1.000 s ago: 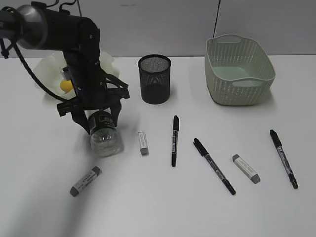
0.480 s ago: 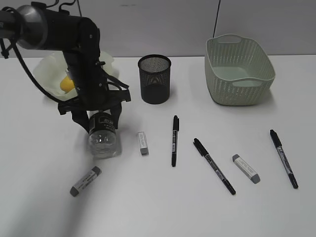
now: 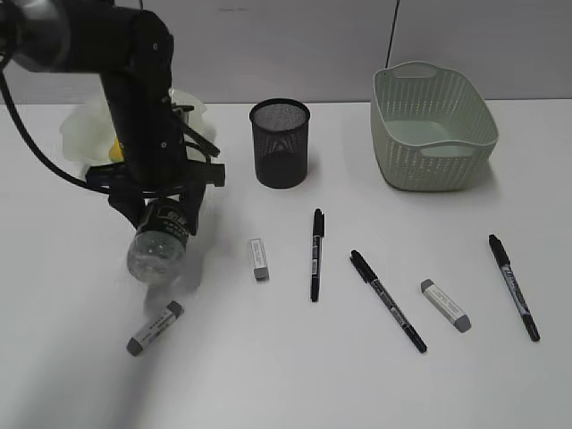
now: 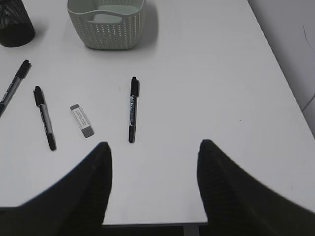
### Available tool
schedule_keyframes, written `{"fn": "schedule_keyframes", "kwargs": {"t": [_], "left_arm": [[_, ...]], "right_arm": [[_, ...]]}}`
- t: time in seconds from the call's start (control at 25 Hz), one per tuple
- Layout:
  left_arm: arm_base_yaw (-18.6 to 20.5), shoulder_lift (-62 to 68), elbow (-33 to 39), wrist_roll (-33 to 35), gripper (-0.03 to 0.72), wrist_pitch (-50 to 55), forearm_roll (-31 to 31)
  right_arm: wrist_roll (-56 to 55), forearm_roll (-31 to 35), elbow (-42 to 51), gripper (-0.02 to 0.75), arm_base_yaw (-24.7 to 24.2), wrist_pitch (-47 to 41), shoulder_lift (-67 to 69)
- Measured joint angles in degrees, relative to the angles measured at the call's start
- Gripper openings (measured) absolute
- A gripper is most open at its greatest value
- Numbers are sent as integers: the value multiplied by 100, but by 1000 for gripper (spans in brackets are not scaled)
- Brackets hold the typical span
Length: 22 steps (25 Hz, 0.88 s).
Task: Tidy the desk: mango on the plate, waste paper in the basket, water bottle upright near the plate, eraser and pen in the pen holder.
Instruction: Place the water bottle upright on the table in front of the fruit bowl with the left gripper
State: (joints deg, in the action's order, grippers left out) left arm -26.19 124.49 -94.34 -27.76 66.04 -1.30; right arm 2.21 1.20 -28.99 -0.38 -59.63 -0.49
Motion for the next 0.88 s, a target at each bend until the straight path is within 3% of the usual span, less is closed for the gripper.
{"fn": "schedule_keyframes", "kwargs": {"t": [0.6, 0.72, 0.88], "left_arm": [[-432, -1134, 156, 302, 486, 337, 609], [-420, -1621, 471, 431, 486, 124, 710], [-346, -2468, 1361, 467, 486, -947, 742]], "right_arm": [[0, 0, 0, 446, 0, 0, 0], [0, 0, 0, 445, 0, 0, 0], [0, 0, 0, 445, 0, 0, 0]]}}
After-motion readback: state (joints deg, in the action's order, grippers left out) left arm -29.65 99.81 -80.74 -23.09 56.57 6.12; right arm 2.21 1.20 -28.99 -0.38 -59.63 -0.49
